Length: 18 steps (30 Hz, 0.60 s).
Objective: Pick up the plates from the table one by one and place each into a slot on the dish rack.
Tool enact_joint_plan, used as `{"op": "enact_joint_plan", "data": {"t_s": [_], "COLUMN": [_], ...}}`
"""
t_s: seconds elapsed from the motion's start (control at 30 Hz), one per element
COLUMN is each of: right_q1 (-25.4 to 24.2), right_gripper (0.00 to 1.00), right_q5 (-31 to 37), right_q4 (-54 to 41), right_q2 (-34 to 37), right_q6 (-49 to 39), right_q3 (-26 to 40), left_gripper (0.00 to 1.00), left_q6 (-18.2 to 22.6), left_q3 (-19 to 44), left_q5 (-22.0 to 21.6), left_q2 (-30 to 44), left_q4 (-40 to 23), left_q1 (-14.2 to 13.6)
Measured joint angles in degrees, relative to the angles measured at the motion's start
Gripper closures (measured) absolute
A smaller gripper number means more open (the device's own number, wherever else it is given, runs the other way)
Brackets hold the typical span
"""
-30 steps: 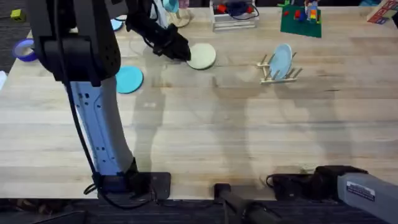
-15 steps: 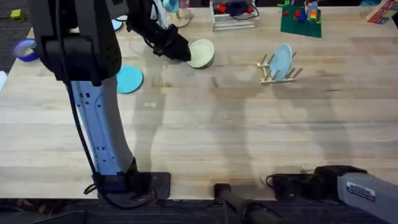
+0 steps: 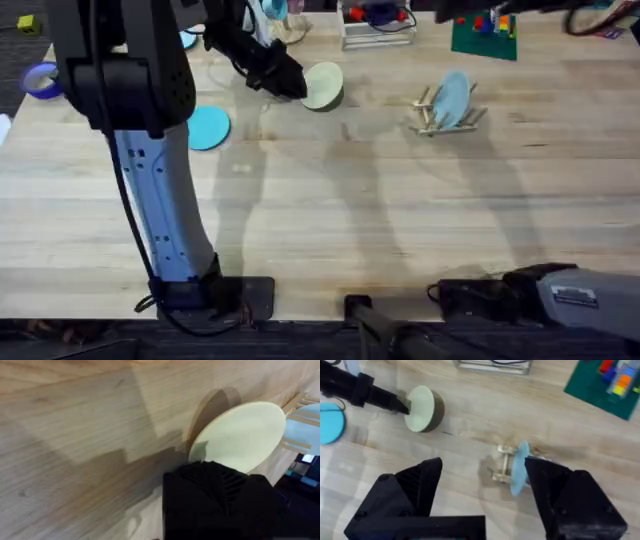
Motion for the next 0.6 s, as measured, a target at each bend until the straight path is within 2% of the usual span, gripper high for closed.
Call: {"op": "enact_joint_plan", "data": {"t_s": [0.2, 0.4, 0.6], "right_q1": [2.33, 2.50, 2.50], "right_gripper": [0.008, 0.006, 0.007], "right_q5": [-2.63, -8.59, -10.98], "right_q4": [5.29, 9.60, 13.51], "right_q2": [5.58, 11.99, 18.94], "right_q6": [0.42, 0.83, 2.77], "right_q3": [0.00, 0.00, 0.00], "left_gripper": [0.959, 0.960, 0.960], "left_q6": [-0.02, -0.04, -0.20], "left_q3": [0.07, 0.07, 0.07], "left_q5": [-0.09, -0.11, -0.13], "left_q2": [0.00, -0.01, 0.00], "left_q4": [-0.05, -0.05, -0.05], "left_q1": [-0.04, -0.04, -0.04]}}
